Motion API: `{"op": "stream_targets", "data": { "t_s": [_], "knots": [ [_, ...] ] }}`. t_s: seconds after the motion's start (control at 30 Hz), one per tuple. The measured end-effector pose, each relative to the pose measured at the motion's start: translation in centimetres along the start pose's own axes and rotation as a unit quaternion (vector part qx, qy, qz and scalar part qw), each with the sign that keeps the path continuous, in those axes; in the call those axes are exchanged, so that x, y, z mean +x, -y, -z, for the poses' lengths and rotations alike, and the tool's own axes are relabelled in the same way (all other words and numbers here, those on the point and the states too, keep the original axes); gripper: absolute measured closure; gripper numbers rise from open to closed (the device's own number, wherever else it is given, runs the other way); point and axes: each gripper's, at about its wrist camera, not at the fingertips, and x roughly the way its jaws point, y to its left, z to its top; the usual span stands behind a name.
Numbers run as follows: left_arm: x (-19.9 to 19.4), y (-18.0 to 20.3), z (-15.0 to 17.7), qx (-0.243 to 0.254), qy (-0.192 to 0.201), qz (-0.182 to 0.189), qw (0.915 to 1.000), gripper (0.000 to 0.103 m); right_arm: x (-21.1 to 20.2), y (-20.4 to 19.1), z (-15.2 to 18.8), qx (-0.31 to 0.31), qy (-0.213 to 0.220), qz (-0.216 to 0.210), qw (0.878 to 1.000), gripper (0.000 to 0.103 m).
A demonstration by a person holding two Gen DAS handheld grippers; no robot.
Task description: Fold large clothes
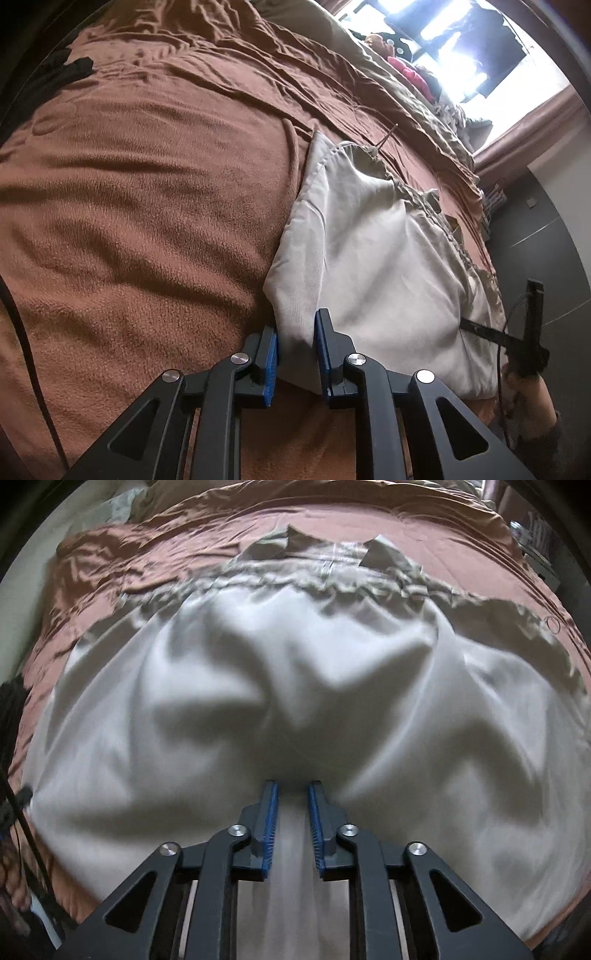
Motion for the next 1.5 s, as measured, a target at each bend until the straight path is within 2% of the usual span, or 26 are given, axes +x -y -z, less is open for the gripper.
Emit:
{"op": "stream_targets", "data": {
  "t_s": [0.2, 0.27, 0.33, 0.47, 0.6, 0.67, 0.9, 1.17, 1.37, 1.5],
  "knots": [
    [0.1, -0.6, 0.0, -0.03, -0.002, 0.005, 0.9995, 0.074, 1.8, 0.0, -2.8, -0.001, 0.005, 0.008, 1.0, 0.094],
    [0.2, -1.0, 0.2, -0.045, -0.011, 0.01, 0.9989, 0.055, 2.2, 0.0, -3.6, -0.001, 0.007, 0.01, 1.0, 0.094],
    [0.1, -1.2, 0.5, -0.051, -0.016, 0.018, 0.9984, 0.048, 2.8, 0.0, -4.3, -0.007, 0.014, 0.014, 1.0, 0.094],
    [-0.1, -1.3, 1.0, -0.057, -0.022, 0.035, 0.9976, 0.04, 3.7, 0.0, -5.1, -0.012, 0.023, 0.019, 0.999, 0.094],
    [0.0, -0.8, 1.1, -0.06, -0.024, 0.045, 0.9969, 0.039, 4.0, 0.1, -5.6, -0.011, 0.026, 0.016, 0.999, 0.094],
    [0.6, -0.4, 1.1, -0.063, -0.027, 0.047, 0.9966, 0.031, 4.1, 0.3, -5.6, -0.006, 0.025, 0.011, 1.0, 0.094],
    [2.0, -0.4, 0.6, -0.081, -0.03, 0.036, 0.9956, 0.03, 4.1, 1.0, -6.3, -0.005, 0.024, 0.009, 1.0, 0.095],
    [1.6, -0.9, 0.6, -0.11, -0.043, 0.039, 0.9922, 0.03, 5.3, 1.5, -7.6, 0.001, 0.033, 0.011, 0.999, 0.098],
    [1.9, 0.3, 0.3, -0.107, -0.045, 0.019, 0.9931, 0.028, 6.0, 2.2, -8.6, 0.008, 0.037, -0.003, 0.999, 0.098],
    [1.2, 1.4, 0.4, -0.1, -0.043, 0.023, 0.9939, 0.028, 6.3, 2.6, -9.5, 0.013, 0.043, -0.01, 0.999, 0.098]
  ]
}}
